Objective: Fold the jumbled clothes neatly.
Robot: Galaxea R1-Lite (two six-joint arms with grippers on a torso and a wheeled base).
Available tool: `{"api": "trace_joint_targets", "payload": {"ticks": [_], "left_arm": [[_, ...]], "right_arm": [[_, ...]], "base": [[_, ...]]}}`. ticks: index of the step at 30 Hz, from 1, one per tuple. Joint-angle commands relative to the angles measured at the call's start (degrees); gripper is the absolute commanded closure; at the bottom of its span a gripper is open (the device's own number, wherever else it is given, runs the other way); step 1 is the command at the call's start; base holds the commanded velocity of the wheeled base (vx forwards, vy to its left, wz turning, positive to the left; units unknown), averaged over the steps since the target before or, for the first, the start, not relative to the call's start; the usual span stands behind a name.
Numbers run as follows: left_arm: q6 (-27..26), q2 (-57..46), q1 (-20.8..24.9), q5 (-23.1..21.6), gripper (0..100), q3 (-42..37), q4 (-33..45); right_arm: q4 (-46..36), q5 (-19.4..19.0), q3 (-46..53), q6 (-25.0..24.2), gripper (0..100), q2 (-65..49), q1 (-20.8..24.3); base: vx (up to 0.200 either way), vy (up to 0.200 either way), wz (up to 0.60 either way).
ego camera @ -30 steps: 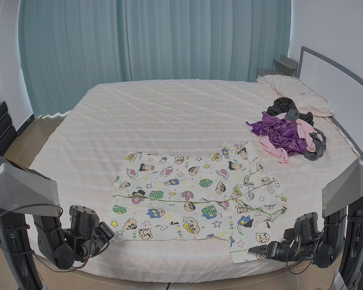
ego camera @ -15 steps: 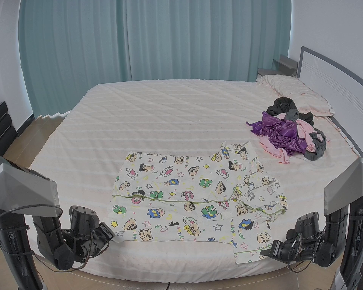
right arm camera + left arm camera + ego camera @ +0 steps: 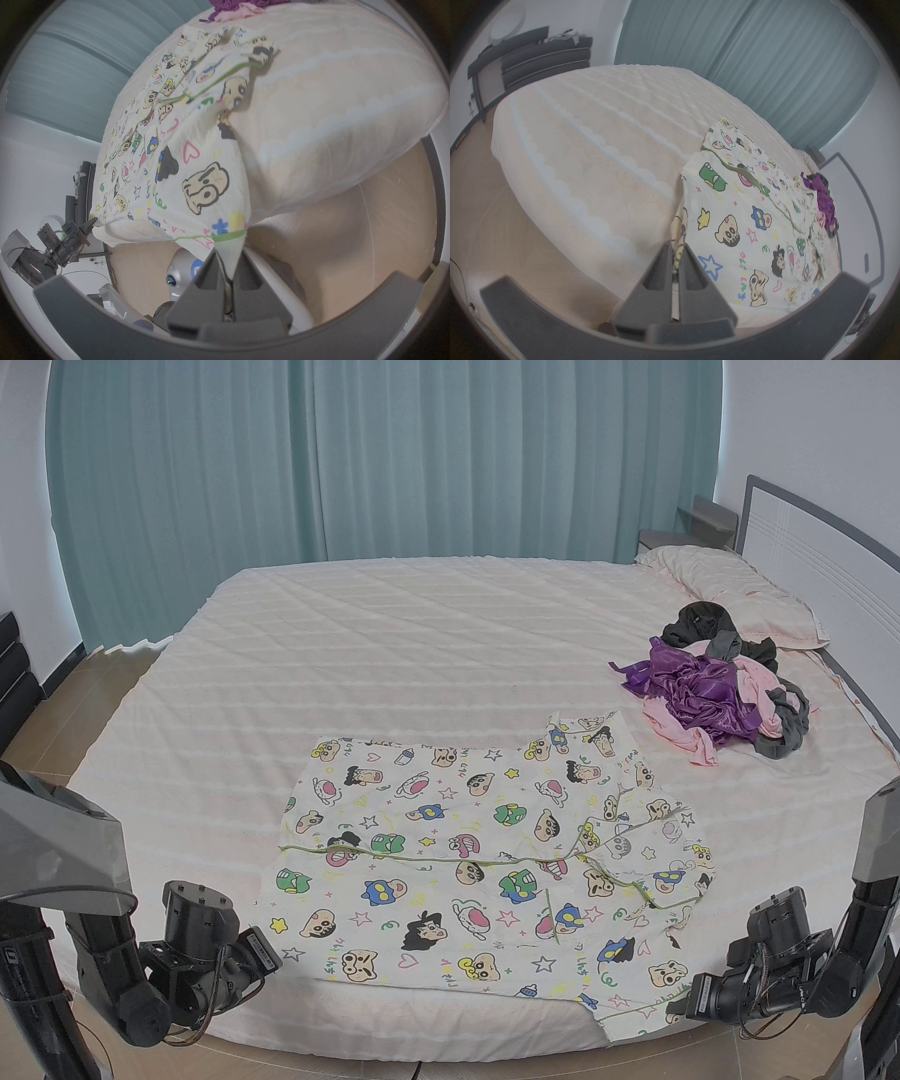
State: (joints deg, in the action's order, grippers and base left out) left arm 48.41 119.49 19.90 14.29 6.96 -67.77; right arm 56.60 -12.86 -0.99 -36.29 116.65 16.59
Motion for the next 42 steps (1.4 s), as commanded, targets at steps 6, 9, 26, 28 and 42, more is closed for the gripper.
{"api": "trace_joint_targets", "payload": {"ticks": [6,9,26,28,42], "left_arm": [[-3.23,-2.77,4.10,0.74,100,-5.82,0.09],[-4.11,-2.69,5.94,0.83,100,-6.96,0.36],[-3.67,-5.32,13.77,4.26,100,-6.96,11.69],[-3.58,-7.43,14.73,4.17,100,-6.96,14.86],[1.07,-9.80,20.36,4.52,100,-6.96,23.38]], "right_arm": [[-5.36,5.30,0.99,1.75,100,-7.14,2.92],[-8.00,5.65,0.99,2.89,100,-8.63,3.10],[-22.41,6.71,0.99,5.88,100,-17.60,3.36],[-23.91,6.71,0.99,6.23,100,-18.48,3.54],[-32.52,6.71,0.99,9.66,100,-24.81,4.68]], "base": [[0.000,0.000,0.00],[0.000,0.000,0.00],[0.000,0.000,0.00],[0.000,0.000,0.00],[0.000,0.000,0.00]]}}
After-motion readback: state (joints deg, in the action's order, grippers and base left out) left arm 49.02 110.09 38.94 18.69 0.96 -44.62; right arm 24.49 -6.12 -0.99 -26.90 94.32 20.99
